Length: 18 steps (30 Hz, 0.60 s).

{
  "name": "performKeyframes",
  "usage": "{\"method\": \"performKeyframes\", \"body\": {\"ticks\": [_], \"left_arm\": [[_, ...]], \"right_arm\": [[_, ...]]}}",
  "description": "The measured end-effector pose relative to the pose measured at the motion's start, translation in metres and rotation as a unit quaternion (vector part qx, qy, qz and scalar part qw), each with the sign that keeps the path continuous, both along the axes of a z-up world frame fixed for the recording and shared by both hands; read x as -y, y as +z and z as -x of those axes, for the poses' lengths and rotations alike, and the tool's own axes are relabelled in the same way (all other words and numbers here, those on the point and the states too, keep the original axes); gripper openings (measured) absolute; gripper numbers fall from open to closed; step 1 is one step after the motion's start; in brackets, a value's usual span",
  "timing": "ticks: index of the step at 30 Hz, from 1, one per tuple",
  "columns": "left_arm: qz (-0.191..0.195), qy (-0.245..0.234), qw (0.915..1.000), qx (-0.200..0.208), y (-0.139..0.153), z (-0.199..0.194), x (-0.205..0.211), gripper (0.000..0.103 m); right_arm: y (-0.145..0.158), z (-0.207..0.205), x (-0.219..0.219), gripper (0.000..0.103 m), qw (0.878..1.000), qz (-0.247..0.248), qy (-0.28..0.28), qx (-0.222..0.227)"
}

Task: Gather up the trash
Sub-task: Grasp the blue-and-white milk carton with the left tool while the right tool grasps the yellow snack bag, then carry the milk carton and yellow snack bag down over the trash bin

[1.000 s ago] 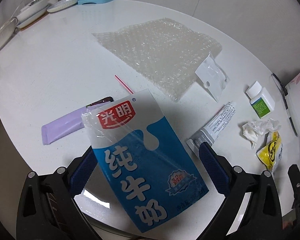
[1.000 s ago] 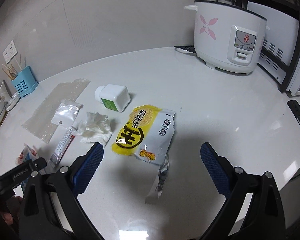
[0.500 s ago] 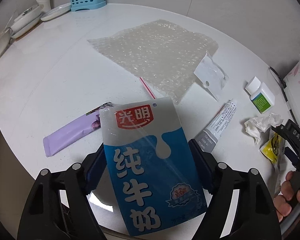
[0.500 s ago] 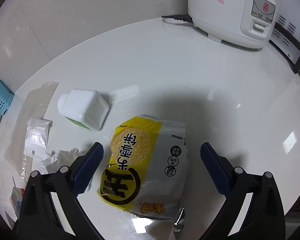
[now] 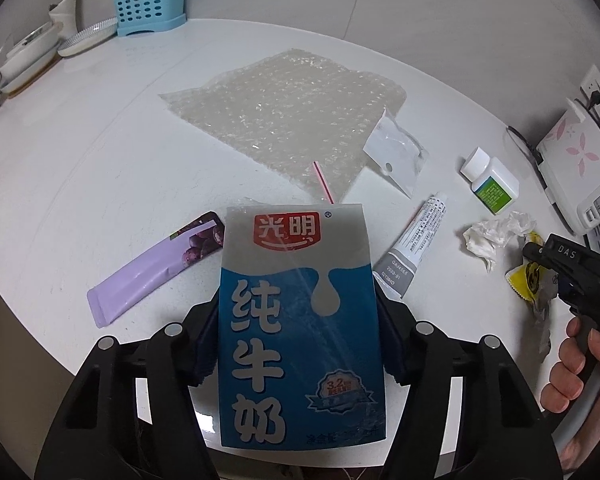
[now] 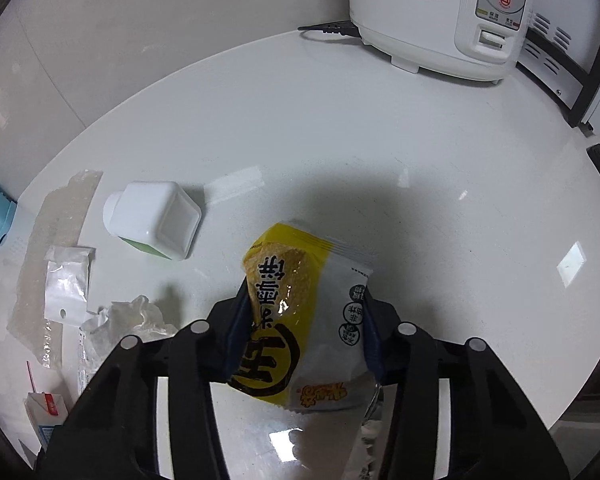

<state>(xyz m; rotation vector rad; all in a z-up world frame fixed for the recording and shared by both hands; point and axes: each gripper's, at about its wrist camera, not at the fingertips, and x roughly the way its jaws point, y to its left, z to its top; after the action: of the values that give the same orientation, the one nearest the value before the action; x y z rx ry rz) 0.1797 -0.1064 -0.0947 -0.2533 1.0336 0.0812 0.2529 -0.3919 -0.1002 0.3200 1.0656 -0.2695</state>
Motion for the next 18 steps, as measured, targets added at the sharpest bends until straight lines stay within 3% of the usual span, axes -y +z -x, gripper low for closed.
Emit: {"method": "performKeyframes", "body": {"ticks": [6,18], "left_arm": [[-0.009,-0.021,0.9995,0.021,0.006,0.005,-0.002,0.062],[-0.011,-0.059,0.9958,0.069,0.028,0.027,-0.007,0.062]], "right_arm": [[0.009,0.008,0.000,0.036,1.000,0.002,0.004,0.015],[0.039,0.049,-0.015,0.035,0.997,0.035,0.020,0.061]]}}
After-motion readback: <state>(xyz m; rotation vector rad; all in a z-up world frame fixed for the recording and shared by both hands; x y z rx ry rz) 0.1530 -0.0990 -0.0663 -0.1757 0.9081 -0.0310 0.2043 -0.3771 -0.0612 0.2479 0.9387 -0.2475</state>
